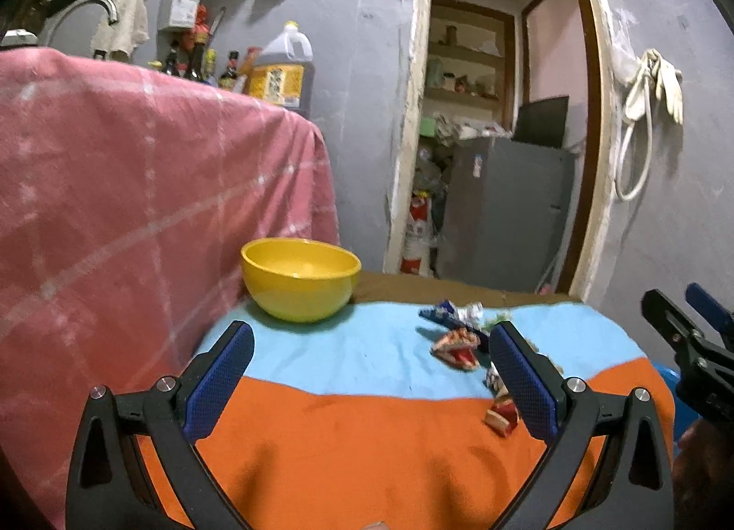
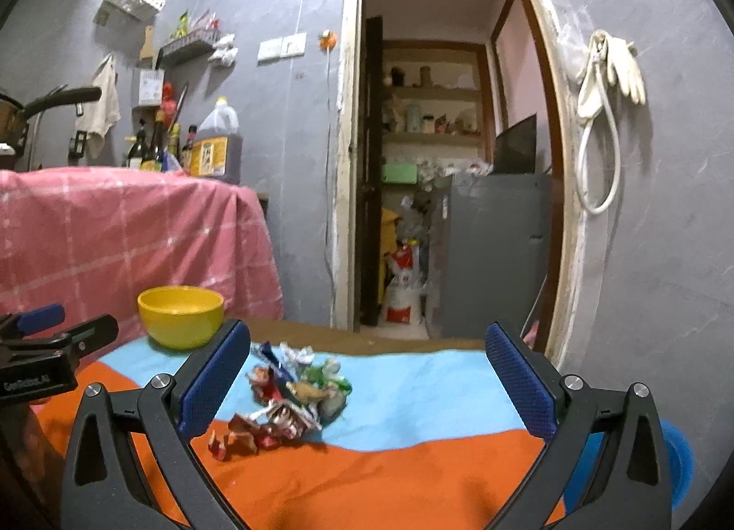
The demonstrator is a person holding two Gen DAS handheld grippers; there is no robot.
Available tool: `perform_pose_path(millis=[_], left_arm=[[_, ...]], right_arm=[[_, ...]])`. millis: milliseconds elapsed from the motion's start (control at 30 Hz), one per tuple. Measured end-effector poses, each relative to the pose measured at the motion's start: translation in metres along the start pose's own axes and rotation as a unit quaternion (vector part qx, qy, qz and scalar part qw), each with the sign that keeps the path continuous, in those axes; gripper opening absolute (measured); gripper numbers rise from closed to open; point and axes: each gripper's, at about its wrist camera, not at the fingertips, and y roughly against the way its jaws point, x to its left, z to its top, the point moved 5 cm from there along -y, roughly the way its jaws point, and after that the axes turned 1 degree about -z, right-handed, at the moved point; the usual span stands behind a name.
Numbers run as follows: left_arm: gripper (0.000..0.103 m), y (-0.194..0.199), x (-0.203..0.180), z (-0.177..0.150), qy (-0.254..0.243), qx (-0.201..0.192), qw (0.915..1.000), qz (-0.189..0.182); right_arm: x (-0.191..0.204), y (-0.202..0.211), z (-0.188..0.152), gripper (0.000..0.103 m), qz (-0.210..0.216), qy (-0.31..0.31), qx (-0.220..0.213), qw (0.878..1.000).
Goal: Collect trash
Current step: 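Move both open tools back to the wrapper pile, then close left tool on red crumpled wrapper while right tool grasps white printed wrapper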
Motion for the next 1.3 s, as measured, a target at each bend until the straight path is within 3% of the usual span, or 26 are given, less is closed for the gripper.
perform_pose_path(millis=[233, 500, 767, 833, 900, 1033, 1100, 1167, 1300], left_arm=[[0.101, -0.025, -0.011, -0.013, -0.006, 0.071, 0.9967, -0.041], [0.099, -0.044, -0.024, -0.03, 0.01, 0.149, 0.983, -0.107], [0.07, -0.059, -0.048, -0.047, 0.016, 0.225, 0.9573, -0.18], [0.068, -0.061, -0.053, -0.05, 0.016, 0.239, 0.9522, -0.19], [0.067, -0.063, -0.057, -0.05, 0.015, 0.243, 0.9502, -0.194], [0.054, -0.068, -0.064, -0.05, 0.009, 0.248, 0.948, -0.199], [0.046, -0.071, -0.065, -0.049, 0.009, 0.251, 0.9472, -0.199], [0.028, -0.075, -0.064, -0.049, 0.011, 0.255, 0.9463, -0.198], [0.016, -0.074, -0.06, -0.049, 0.017, 0.258, 0.9453, -0.2]], right_arm=[[-0.001, -0.021, -0.022, 0.103, 0.01, 0.009, 0.065, 0.998], [-0.013, -0.042, -0.043, 0.103, 0.02, -0.009, 0.132, 0.991], [-0.028, -0.055, -0.057, 0.097, 0.024, -0.036, 0.176, 0.983], [-0.031, -0.057, -0.06, 0.097, 0.025, -0.043, 0.184, 0.982], [-0.033, -0.06, -0.063, 0.097, 0.026, -0.048, 0.191, 0.98], [-0.034, -0.062, -0.066, 0.097, 0.026, -0.051, 0.197, 0.979], [-0.034, -0.063, -0.066, 0.097, 0.027, -0.053, 0.2, 0.978], [-0.035, -0.064, -0.067, 0.097, 0.03, -0.056, 0.203, 0.977], [-0.032, -0.065, -0.068, 0.097, 0.038, -0.06, 0.206, 0.976]])
